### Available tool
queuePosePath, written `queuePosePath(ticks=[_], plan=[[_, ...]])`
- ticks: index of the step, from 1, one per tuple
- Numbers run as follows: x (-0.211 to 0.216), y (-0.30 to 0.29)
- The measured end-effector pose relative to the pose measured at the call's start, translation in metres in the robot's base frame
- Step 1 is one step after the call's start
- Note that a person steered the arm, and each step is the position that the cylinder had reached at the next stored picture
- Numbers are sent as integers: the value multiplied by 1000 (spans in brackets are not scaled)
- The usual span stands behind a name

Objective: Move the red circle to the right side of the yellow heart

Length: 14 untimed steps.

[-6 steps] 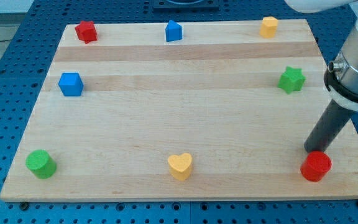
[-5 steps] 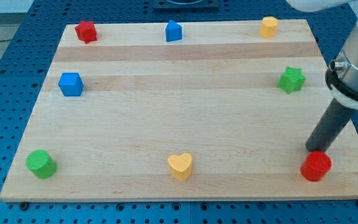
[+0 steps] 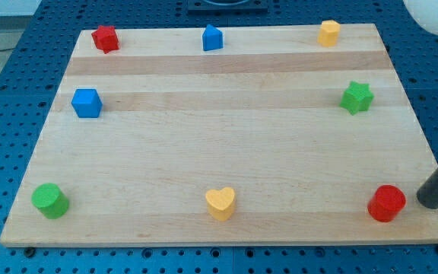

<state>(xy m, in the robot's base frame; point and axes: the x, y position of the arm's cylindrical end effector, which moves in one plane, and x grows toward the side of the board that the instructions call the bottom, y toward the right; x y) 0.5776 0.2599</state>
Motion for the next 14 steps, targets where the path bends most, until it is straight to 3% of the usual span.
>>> queuePosePath(ticks=[8,10,12,13,14], plan=[[5,-184],[-29,-178],[-13,-215],[-26,-216],[-56,-253]])
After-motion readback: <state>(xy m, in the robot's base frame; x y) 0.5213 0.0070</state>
